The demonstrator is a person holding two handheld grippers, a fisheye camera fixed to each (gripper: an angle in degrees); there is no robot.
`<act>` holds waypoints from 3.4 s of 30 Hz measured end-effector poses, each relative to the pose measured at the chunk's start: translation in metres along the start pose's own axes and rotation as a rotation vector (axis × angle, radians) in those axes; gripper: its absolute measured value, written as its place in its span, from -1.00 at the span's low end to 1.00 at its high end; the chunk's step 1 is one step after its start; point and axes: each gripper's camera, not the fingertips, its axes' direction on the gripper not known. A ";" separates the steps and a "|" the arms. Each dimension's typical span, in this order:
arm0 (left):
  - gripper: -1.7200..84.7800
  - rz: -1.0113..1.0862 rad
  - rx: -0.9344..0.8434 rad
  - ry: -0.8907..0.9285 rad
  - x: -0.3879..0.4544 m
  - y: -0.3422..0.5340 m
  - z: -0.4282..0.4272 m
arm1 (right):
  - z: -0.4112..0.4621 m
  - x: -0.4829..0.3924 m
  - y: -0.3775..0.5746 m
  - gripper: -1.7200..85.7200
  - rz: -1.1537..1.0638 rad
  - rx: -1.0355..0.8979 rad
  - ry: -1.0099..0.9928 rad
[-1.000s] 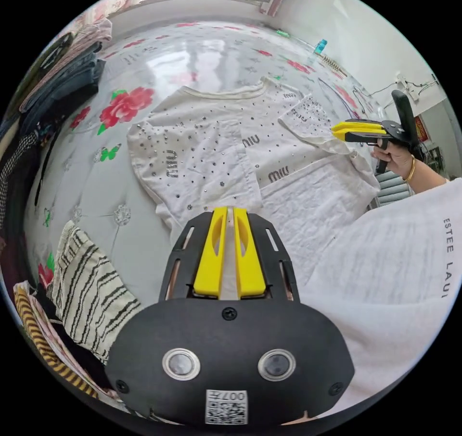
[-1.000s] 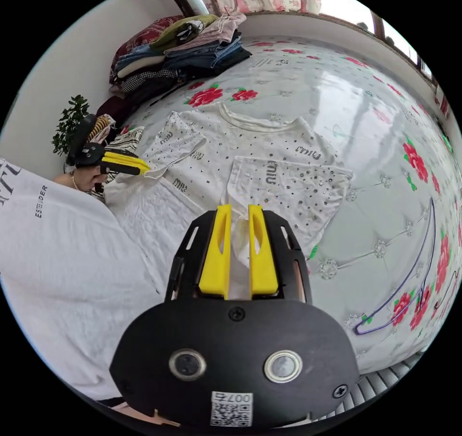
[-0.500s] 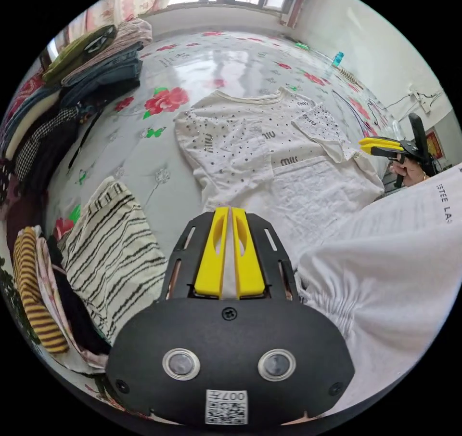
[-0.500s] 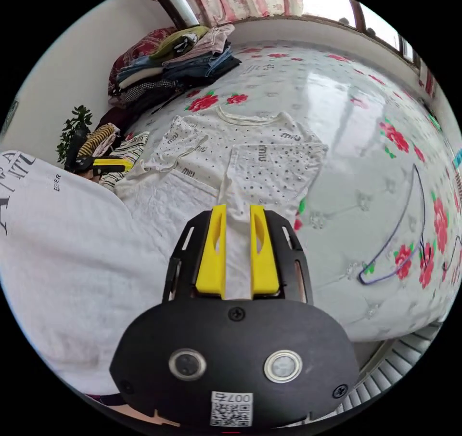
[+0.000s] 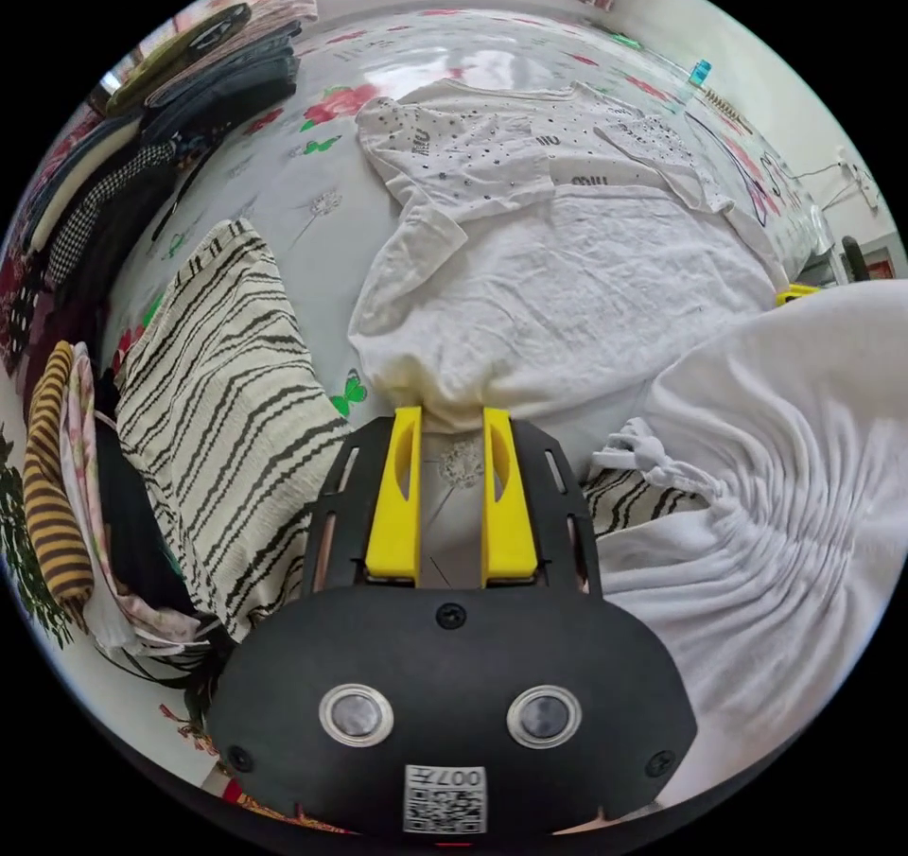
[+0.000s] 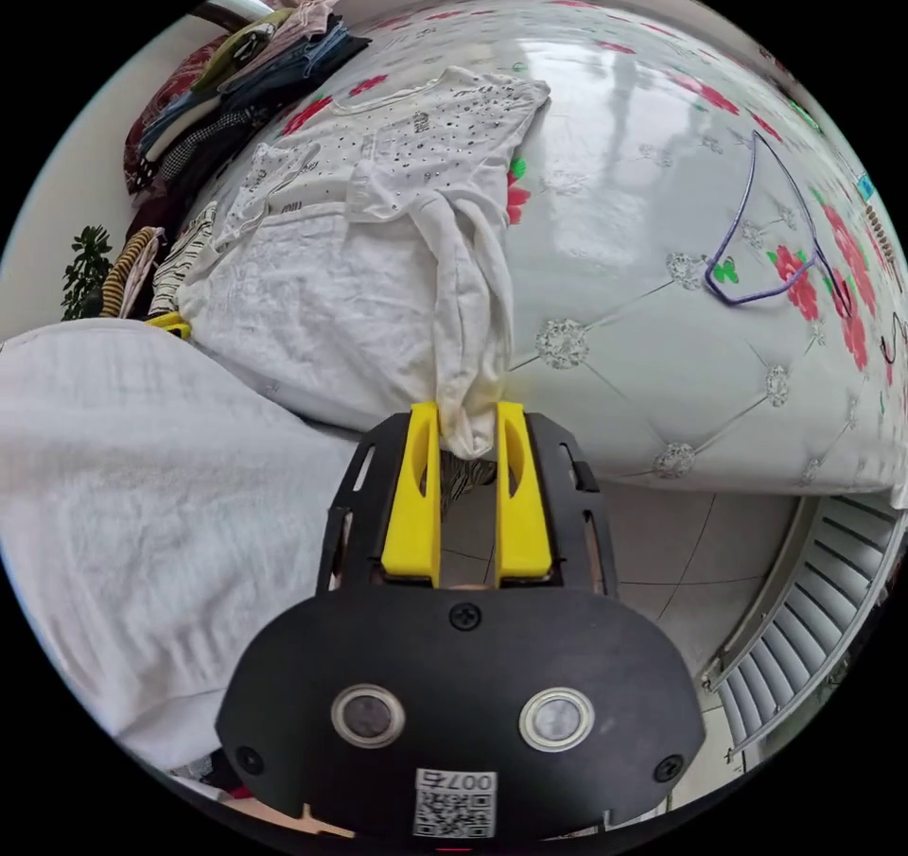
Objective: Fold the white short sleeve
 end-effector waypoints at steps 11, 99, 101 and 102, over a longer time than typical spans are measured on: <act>-0.97 -0.018 0.041 0.141 -0.020 0.021 -0.079 | -0.106 0.010 0.031 -0.96 -0.168 0.137 -0.167; -0.85 -0.526 0.204 0.339 -0.147 -0.053 -0.052 | 0.064 0.127 0.145 -0.71 0.667 0.445 -0.596; -0.85 -0.528 0.217 0.369 -0.147 -0.048 -0.053 | 0.074 0.125 0.140 -0.71 0.686 0.461 -0.644; -0.85 -0.527 0.227 0.386 -0.147 -0.047 -0.056 | 0.077 0.122 0.136 -0.72 0.695 0.472 -0.634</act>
